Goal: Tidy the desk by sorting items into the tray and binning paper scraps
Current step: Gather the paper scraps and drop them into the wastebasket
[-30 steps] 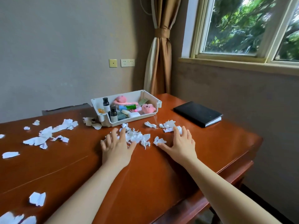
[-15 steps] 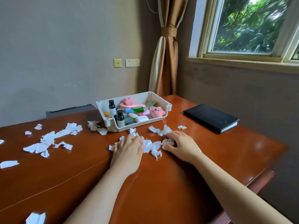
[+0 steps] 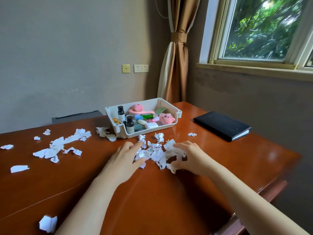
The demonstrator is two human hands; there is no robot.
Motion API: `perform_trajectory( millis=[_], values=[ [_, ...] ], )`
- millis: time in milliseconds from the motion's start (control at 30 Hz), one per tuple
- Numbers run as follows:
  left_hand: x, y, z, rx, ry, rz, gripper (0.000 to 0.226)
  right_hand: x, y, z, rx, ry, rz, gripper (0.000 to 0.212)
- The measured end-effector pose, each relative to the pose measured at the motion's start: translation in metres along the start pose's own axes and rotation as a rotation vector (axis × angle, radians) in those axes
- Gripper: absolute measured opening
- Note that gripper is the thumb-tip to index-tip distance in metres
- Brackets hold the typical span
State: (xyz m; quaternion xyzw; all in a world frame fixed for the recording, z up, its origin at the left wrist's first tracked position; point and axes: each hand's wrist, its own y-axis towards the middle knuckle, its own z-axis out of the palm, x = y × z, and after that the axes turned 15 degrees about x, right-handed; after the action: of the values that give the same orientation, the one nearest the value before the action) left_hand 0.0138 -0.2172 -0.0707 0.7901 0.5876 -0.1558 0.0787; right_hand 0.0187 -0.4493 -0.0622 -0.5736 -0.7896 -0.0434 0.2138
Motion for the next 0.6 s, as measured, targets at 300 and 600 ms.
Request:
perform_trajectory(
  millis=[300, 600],
  values=[
    [-0.006, 0.0, 0.003, -0.022, 0.014, 0.112, 0.038, 0.024, 0.013, 0.0, 0.017, -0.054, -0.055, 0.043],
    [-0.007, 0.0, 0.008, -0.117, -0.001, 0.133, 0.028, 0.026, 0.014, 0.007, -0.082, -0.073, -0.098, 0.015]
  ],
)
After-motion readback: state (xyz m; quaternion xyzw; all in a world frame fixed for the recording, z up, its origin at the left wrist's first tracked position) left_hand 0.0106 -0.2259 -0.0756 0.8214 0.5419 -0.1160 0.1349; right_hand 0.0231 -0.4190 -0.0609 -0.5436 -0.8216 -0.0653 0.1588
